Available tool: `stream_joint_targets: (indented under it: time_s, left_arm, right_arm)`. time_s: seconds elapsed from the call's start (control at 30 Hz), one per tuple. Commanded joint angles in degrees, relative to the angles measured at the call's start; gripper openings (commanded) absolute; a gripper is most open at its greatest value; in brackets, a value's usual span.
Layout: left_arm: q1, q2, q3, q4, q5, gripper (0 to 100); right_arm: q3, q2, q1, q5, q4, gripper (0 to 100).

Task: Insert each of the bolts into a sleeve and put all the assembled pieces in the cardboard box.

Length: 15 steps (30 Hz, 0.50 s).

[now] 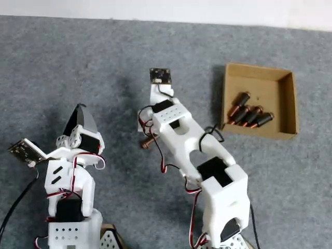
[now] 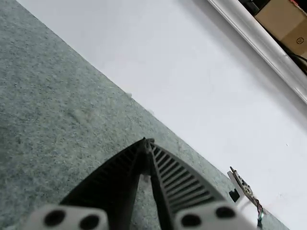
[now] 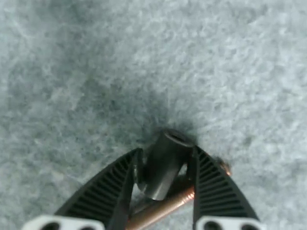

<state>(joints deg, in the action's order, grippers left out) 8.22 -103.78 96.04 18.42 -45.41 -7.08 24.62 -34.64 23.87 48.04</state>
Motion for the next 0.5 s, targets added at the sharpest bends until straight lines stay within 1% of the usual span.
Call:
stream_joint_targets:
  time_s: [0.0, 0.07, 0.23, 0.33, 0.47]
  left_arm:
    - [-0.9, -0.9, 0.4, -1.3, -0.1, 1]
    - [-0.9, -0.9, 0.4, -1.3, -0.1, 1]
    - [-0.9, -0.9, 0.4, -1.3, -0.1, 1]
    - [-0.9, -0.9, 0.4, -1.3, -0.1, 1]
    - [-0.9, -0.9, 0.4, -1.3, -0.1, 1]
  right_arm:
    - [-0.1, 0.3, -1.5, 0.0, 1.6, 14.4]
    - [-0.1, 0.3, -1.4, 0.0, 1.6, 11.8]
    - [0.0, 0.3, -0.8, -0.7, 1.6, 1.0]
    - [0.1, 0.3, 0.0, -4.7, 1.6, 0.5]
    - [0.1, -0.3, 0.8, -5.5, 3.1, 0.5]
